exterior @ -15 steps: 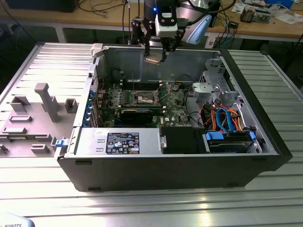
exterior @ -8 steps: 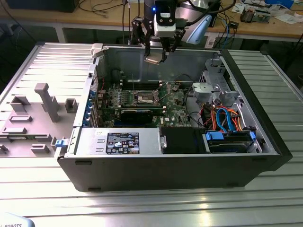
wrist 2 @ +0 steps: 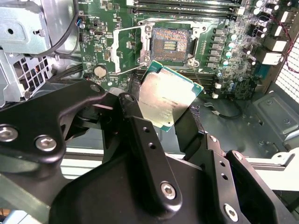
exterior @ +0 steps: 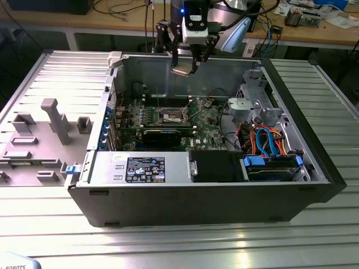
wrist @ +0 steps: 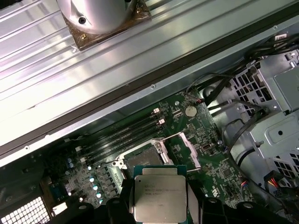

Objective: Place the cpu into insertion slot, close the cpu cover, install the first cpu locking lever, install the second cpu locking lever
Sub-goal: 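Place the cpu into insertion slot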

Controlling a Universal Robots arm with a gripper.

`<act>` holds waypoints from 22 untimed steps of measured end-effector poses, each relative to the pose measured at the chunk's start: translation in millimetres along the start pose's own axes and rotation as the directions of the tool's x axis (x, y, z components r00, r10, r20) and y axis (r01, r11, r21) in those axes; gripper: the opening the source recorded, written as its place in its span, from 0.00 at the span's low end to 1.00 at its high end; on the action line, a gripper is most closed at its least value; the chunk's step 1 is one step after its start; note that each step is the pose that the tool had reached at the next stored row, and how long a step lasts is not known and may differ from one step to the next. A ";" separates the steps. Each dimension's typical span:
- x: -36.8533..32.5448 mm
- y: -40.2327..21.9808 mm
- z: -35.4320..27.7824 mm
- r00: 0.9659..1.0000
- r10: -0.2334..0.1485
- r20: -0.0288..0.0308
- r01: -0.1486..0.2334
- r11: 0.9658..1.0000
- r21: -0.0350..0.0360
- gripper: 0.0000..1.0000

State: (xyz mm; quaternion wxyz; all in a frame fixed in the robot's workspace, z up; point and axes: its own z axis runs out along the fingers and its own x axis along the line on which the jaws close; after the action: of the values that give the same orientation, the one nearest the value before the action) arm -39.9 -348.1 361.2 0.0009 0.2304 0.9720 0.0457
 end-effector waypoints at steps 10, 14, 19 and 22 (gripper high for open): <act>0.0 0.0 0.0 0.998 0.064 0.006 -0.064 0.998 -0.001 0.54; 0.0 0.0 0.0 0.998 0.064 0.006 -0.064 0.998 -0.001 0.54; 0.0 0.0 0.0 0.998 0.065 0.006 -0.065 0.998 -0.001 0.54; 0.0 0.0 0.0 0.997 0.078 0.007 -0.078 0.997 -0.002 0.54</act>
State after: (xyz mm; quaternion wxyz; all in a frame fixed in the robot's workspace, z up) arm -39.9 -348.1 361.2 0.0027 0.2681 0.9623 0.0456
